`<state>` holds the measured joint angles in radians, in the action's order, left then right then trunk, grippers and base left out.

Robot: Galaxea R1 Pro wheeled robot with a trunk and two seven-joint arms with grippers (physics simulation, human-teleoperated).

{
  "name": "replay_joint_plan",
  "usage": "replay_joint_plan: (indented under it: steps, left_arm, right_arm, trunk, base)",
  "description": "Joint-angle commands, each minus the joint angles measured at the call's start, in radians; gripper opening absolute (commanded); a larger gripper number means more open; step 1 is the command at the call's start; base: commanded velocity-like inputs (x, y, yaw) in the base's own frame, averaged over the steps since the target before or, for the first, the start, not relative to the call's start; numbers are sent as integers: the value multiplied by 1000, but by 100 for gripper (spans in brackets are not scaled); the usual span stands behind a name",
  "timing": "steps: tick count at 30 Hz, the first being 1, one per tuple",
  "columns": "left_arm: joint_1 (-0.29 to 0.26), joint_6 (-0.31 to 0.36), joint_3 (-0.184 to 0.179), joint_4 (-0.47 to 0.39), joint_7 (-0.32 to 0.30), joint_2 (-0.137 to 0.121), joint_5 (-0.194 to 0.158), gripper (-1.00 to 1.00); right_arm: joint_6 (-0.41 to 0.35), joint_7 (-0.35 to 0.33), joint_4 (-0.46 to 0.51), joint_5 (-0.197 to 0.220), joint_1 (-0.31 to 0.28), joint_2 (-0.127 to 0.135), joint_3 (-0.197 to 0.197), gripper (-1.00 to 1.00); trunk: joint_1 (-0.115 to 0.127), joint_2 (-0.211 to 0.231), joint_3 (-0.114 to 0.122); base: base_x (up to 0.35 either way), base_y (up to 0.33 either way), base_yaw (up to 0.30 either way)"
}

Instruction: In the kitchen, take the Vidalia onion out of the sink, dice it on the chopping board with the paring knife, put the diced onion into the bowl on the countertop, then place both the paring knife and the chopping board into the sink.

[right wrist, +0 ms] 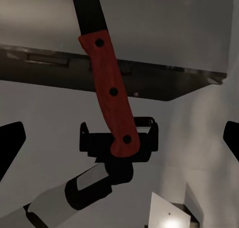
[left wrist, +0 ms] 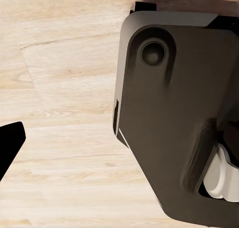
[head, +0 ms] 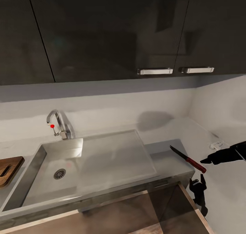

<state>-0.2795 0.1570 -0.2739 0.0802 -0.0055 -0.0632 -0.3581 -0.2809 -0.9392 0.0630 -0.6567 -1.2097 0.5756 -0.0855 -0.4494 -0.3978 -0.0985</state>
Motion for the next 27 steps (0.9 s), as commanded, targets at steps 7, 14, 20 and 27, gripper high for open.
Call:
replay_joint_plan:
  steps: [7,14,20,27]
  left_arm:
    - [-1,3,-8,1,-1,0,-10,100]
    - [-1,3,-8,1,-1,0,-10,100]
    - [-1,3,-8,1,-1,0,-10,100]
    - [-1,3,-8,1,-1,0,-10,100]
  right_arm:
    - [-9,-5,1,-4,-1,1,-14,100]
    - [-9,-2,1,-3,-1,-6,-13,100]
    - [-9,40,1,-3,-1,-71,-11,100]
    - [-9,53,0,-4,-1,-103,-10,100]
  trunk:
    - [-1,-2,-2]
    - [-1,-2,-2]
    - [-1,-2,-2]
    - [-1,-2,-2]
  base:
    - [0,0,0]
    - [0,0,0]
    - [0,0,0]
    - [0,0,0]
